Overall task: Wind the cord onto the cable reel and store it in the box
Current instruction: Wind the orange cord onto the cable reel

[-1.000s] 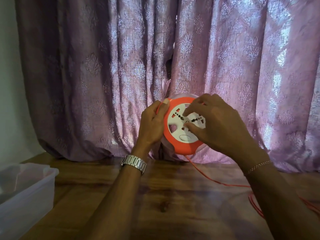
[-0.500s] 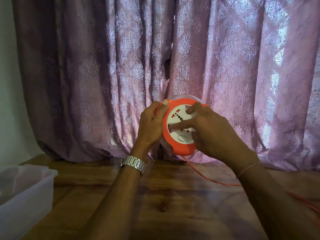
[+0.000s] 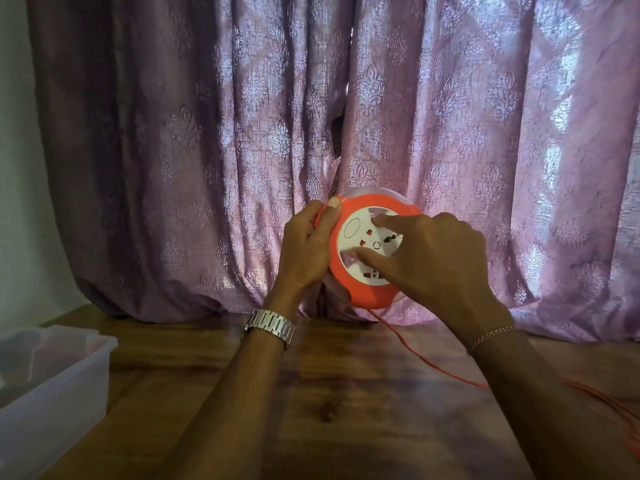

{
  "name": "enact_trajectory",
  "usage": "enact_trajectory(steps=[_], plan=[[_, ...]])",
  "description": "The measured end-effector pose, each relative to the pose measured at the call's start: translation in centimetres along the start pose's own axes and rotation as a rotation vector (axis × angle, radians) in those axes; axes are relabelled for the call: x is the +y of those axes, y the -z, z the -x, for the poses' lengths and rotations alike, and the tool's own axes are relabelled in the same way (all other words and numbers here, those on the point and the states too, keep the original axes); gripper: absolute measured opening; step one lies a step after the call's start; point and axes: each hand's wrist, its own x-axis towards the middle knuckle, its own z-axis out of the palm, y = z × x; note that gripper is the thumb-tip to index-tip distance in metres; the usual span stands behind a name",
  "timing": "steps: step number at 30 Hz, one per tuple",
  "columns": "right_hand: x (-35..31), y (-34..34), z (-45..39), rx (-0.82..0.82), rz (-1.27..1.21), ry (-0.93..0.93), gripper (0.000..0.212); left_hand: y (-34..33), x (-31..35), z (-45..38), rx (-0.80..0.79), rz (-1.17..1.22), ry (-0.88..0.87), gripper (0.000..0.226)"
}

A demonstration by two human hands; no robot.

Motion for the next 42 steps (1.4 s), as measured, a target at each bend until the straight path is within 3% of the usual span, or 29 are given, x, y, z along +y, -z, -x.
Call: enact_trajectory(steps=[4, 7, 11, 14, 23, 30, 39, 42], plan=[[0.8, 0.6, -0.4, 0.006, -0.09, 0.125, 0.045, 0.0, -0.1, 0.0, 0.001, -0.007, -0.008, 0.049], [1.5, 0.5, -0.8, -0.139, -0.203, 0.273, 0.026, 0.0, 0.2, 0.1, 0.014, 0.012, -0.004, 0.051], [1.2, 0.6, -0.6, -0.358, -0.231, 0.334, 0.053, 0.1, 0.1, 0.1, 0.006, 0.002, -0.008, 0.055], [0.6, 0.9, -0.4, -0.418, -0.089, 0.364, 0.067, 0.2, 0.1, 0.1, 0.011, 0.022, -0.009, 0.065], [0.4, 0.7, 0.1, -0.232, -0.039, 0.332, 0.056, 0.0, 0.1, 0.0, 0.007, -0.024, -0.026, 0.065], [0.3, 0.1, 0.0, -0.04, -0.102, 0.066, 0.069, 0.1, 0.2, 0.0, -0.001, 0.014, -0.018, 0.058], [0.2, 0.3, 0.0, 0.06, -0.016, 0.089, 0.067, 0.2, 0.2, -0.1, 0.0, 0.033, -0.01, 0.058], [0.5, 0.5, -0.3, 0.073, -0.024, 0.218, 0.049, 0.3, 0.2, -0.1, 0.01, 0.022, -0.008, 0.049]])
